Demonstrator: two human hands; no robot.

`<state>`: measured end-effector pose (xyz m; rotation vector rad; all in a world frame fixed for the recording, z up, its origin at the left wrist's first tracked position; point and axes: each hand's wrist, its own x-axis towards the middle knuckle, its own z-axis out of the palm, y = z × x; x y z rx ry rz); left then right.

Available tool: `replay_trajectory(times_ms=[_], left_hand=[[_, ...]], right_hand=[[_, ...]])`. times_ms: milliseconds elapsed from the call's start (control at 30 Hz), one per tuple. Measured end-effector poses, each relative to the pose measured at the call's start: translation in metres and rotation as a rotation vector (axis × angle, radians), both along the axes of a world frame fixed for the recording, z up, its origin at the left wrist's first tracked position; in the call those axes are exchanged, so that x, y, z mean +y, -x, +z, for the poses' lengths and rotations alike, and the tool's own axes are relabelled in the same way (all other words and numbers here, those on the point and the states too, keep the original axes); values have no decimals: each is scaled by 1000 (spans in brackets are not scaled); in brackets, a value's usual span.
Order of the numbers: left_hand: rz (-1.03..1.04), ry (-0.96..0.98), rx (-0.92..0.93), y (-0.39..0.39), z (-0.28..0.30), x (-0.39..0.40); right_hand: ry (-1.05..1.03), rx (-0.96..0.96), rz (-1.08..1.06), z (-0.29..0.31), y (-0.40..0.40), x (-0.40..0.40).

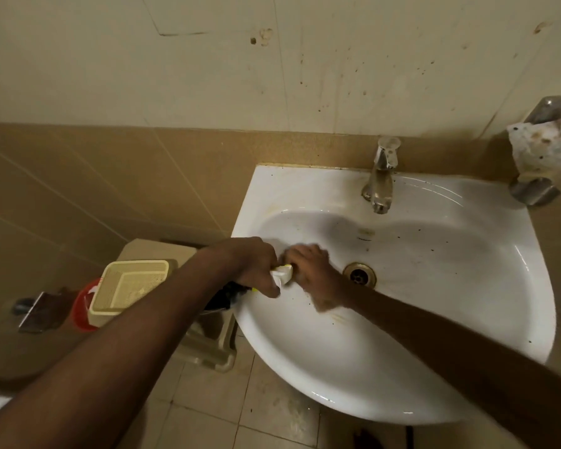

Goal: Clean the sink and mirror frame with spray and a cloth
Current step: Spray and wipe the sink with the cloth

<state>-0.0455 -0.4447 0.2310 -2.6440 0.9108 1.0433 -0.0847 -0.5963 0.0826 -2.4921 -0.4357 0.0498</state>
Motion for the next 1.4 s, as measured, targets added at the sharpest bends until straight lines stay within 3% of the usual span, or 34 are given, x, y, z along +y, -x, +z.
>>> replay_trajectory(times_ms=[67,133,200,300,400,467,567,600,667,800,867,1000,1133,1233,1400], left_hand=[[17,-22,52,2,3,-1],[13,-28,83,3,3,-5],[-21,-18,107,7,0,-14],[-102,3,140,16,-11,-36],[-130,14,161,22,-20,-58],[-150,14,158,28,-26,-73],[-197,39,104,37,-34,-93],[-207,49,87,38,-36,-97],[-200,57,72,35,-39,-99],[-166,25,7,29,-42,-97],[-140,47,-89,30,-43,-96],[-102,66,-228,27,-45,-97],[-102,84,-358,19,-48,-93],[-132,51,-415,17,-47,-89],[-144,-22,-480,13,-56,-78]], right_hand=[[-24,83,302,-4,31,-28],[-72,116,448,-9,60,-67],[-41,150,324,-12,67,-97],[138,250,-51,-6,73,-99],[10,389,144,1,98,-114],[185,399,168,10,98,-151],[638,156,-116,10,73,-191],[705,120,-193,7,68,-187],[676,182,-188,-1,69,-160],[368,354,168,5,105,-108],[509,188,248,11,101,-123],[944,-349,117,24,65,-189],[1050,-767,241,42,30,-202],[1095,-848,404,46,14,-175],[1000,-861,309,34,4,-118]])
